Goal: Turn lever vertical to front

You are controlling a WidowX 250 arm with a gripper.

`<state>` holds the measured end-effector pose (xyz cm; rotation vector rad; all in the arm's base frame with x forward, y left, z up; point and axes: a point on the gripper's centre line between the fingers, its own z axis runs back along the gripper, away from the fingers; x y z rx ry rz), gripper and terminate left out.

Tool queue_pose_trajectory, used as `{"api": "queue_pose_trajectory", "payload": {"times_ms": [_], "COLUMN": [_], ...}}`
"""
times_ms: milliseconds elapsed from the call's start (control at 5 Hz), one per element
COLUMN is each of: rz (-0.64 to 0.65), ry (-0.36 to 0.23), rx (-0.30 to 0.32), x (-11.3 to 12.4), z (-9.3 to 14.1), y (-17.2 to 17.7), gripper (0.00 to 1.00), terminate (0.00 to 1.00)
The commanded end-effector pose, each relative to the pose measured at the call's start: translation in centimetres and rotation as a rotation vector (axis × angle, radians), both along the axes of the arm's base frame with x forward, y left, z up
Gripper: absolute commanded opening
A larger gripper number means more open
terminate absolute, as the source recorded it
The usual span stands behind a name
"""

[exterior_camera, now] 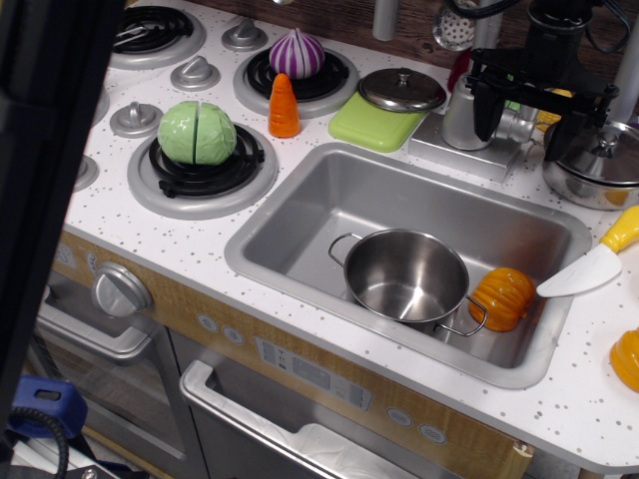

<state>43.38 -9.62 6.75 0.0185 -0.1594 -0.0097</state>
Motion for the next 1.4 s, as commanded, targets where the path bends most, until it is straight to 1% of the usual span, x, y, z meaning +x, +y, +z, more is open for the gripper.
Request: {"api": "queue_pose_trajectory", "payload": {"times_ms": [0, 200, 400, 600, 800, 1000, 1200], "rz": [0.0, -0.074, -0.076, -0.036, 0.005, 0.036, 0.041], "ry": [0.0, -0.086, -0.137, -0.22, -0.271, -0.342, -0.397], "rx": [0.0, -0.028, 0.021, 0.107, 0.18, 0.204, 0.225], "x": [0.0, 1.0, 2.4, 2.4, 1.9, 2.3, 2.9], "z": [0.0, 0.6, 2.2, 3.9, 5.0, 5.9, 6.3], "y": [0.0, 0.9, 1.6, 1.0, -0.1, -1.0, -1.0], "gripper": [1.0, 1.0, 1.0, 1.0, 1.0, 1.0, 1.0], "terminate": [0.0, 0.0, 0.0, 0.0, 0.0, 0.0, 0.0]}}
